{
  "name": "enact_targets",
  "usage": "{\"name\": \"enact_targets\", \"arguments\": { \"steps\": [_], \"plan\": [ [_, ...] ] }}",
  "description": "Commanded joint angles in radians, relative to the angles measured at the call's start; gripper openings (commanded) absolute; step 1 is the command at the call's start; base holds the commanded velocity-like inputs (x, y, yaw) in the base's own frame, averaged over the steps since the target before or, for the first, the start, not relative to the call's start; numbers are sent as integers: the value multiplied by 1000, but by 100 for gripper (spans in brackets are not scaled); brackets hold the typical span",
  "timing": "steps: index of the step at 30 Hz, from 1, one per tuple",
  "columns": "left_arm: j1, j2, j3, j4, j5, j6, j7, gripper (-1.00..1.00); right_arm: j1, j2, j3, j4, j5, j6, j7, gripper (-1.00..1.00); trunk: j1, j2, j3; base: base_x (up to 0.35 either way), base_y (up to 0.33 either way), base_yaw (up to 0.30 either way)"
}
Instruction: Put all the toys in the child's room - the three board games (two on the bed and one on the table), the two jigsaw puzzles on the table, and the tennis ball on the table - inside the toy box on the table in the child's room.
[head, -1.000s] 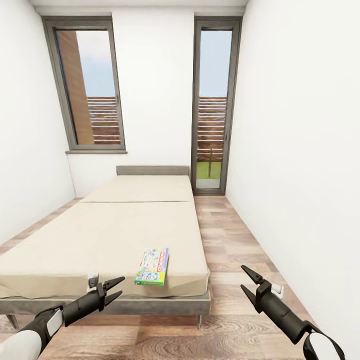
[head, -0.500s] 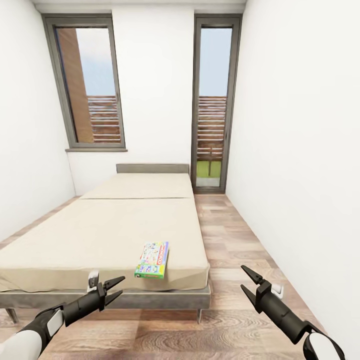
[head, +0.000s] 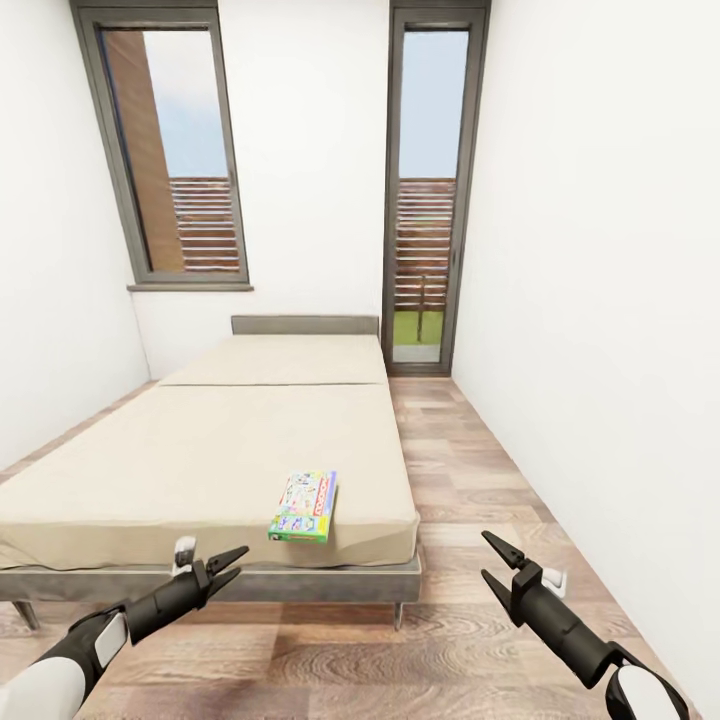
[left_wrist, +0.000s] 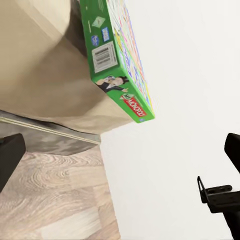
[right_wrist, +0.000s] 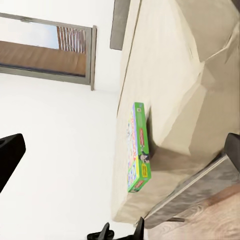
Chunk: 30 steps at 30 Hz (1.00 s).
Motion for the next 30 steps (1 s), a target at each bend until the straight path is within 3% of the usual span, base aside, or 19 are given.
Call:
{"name": "enact_targets", "arguments": {
  "steps": [1, 17, 30],
  "plan": [
    [-1, -1, 9, -2, -9, -2, -5, 100, -1, 0, -1, 0, 1, 5, 3, 100, 0, -1, -5, 0, 0, 0],
    [-1, -20, 7, -4, -10, -24, -5, 100, -1, -1, -2, -2, -4, 7, 3, 100, 0, -1, -5, 2, 0, 0],
    [-1, -21, 5, -4, -12, -27, -6, 100, -1, -1, -2, -1, -5, 7, 3, 100, 0, -1, -5, 118, 39, 0]
  ]
}}
